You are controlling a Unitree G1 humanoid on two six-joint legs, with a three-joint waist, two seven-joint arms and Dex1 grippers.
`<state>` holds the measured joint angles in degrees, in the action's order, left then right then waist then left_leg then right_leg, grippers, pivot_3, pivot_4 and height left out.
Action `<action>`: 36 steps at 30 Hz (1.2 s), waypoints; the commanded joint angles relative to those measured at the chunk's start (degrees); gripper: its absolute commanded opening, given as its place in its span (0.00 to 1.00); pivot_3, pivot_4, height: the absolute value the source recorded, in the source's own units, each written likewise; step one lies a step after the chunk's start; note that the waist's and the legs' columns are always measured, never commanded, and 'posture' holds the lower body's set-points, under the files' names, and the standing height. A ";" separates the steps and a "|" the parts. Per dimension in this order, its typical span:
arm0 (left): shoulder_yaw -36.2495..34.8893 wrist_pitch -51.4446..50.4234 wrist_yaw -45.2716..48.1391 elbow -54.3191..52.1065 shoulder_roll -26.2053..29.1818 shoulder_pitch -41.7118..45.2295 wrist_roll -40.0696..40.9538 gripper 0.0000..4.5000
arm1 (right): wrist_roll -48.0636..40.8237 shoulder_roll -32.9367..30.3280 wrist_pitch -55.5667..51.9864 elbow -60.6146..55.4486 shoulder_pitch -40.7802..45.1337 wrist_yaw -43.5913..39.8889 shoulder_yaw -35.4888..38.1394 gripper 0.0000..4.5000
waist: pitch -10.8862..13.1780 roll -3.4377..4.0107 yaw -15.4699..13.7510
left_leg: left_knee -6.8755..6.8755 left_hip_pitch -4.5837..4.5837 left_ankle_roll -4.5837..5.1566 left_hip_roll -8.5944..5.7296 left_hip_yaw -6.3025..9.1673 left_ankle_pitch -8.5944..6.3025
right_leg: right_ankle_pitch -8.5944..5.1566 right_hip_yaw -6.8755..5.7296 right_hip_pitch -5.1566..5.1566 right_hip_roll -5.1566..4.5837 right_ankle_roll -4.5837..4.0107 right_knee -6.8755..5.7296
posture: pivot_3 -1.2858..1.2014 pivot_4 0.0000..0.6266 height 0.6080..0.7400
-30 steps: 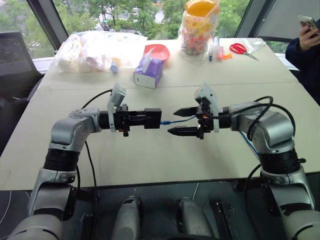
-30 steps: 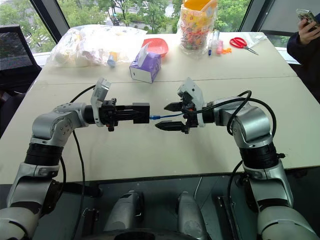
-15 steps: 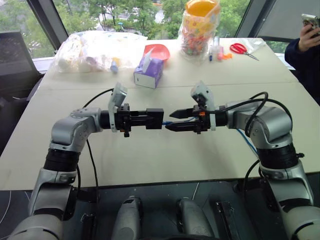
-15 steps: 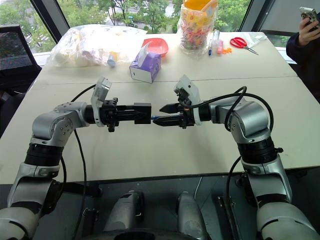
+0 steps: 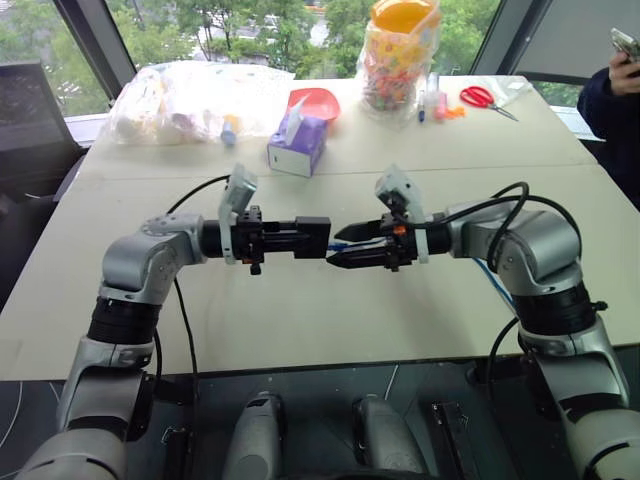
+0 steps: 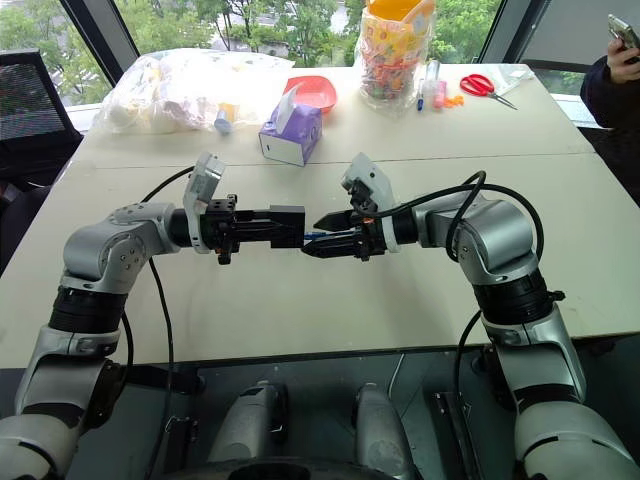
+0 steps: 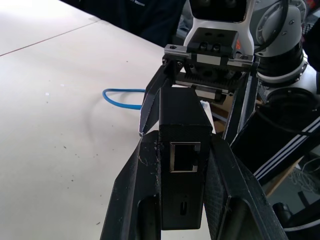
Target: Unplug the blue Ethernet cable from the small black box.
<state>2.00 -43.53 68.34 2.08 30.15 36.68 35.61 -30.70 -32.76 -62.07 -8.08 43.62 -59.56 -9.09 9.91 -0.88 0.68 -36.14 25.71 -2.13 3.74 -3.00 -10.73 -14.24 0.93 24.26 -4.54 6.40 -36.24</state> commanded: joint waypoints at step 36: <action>-3.30 -4.66 -1.05 -6.68 4.55 0.24 5.17 0.11 | 4.96 -9.46 14.20 12.40 -1.06 -1.81 2.94 0.01 | 0.01 -0.01 0.19 | 0.05 0.03 0.00 0.00 -0.01 0.00 | 0.00 0.01 0.06 0.01 0.00 0.04 | 0.52 0.24 0.96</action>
<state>0.01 -47.75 68.08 -2.44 34.36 36.37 39.46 -26.69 -41.58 -50.34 3.75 41.70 -61.77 -8.43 9.91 -0.88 0.87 -36.08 25.75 -2.13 3.74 -3.01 -10.73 -14.24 0.94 24.33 -4.53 6.41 -36.20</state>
